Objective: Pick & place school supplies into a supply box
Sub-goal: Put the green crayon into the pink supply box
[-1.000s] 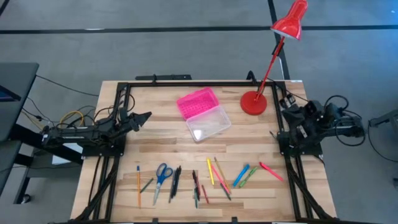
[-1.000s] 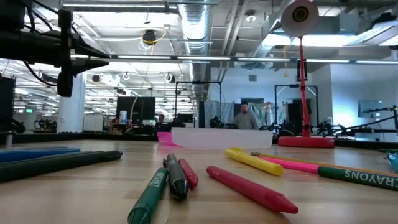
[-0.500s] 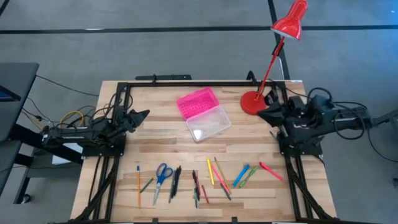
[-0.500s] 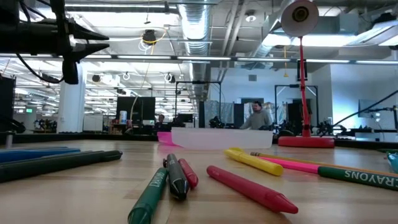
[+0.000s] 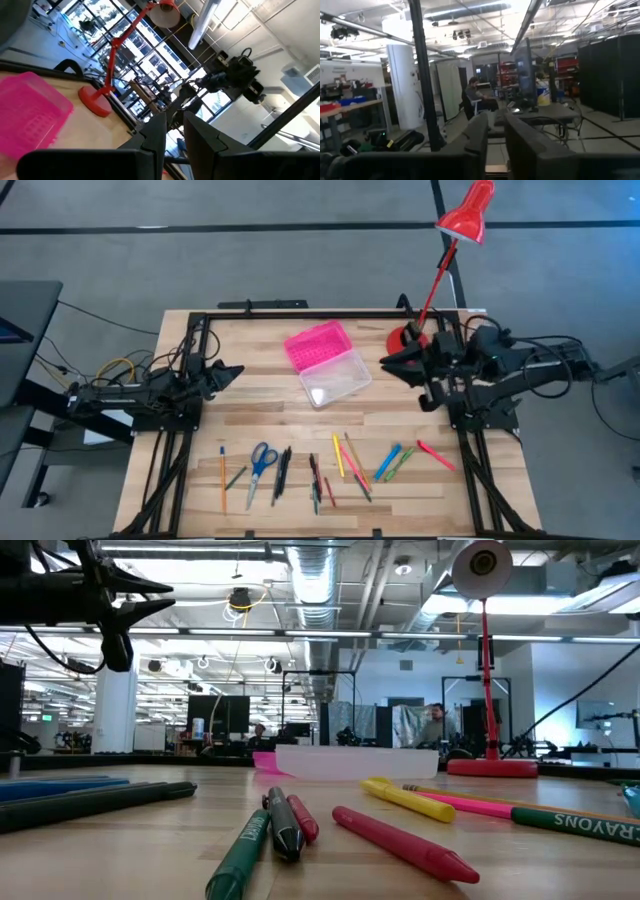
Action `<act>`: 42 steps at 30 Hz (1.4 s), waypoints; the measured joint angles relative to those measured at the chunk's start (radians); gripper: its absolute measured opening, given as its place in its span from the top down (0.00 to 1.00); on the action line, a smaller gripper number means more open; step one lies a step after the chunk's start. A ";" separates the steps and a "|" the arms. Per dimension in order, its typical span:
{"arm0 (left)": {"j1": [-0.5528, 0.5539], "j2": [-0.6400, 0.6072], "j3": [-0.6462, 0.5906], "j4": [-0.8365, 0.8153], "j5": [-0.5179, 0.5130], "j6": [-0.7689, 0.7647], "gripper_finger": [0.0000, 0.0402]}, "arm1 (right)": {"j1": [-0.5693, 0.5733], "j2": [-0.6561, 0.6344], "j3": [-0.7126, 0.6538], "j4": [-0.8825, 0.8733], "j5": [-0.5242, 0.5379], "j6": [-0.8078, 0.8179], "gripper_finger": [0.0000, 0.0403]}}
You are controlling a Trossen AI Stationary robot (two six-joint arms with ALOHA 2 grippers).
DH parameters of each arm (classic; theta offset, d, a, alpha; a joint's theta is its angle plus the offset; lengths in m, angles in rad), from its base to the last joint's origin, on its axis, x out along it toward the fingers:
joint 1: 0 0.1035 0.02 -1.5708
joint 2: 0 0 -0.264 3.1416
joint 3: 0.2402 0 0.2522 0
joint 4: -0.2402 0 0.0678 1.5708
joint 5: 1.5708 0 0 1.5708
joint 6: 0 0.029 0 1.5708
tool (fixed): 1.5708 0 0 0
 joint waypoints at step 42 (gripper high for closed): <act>-0.088 0.869 1.017 -0.320 0.545 0.591 0.85 | 0.065 0.177 0.142 -0.232 -0.001 0.094 0.62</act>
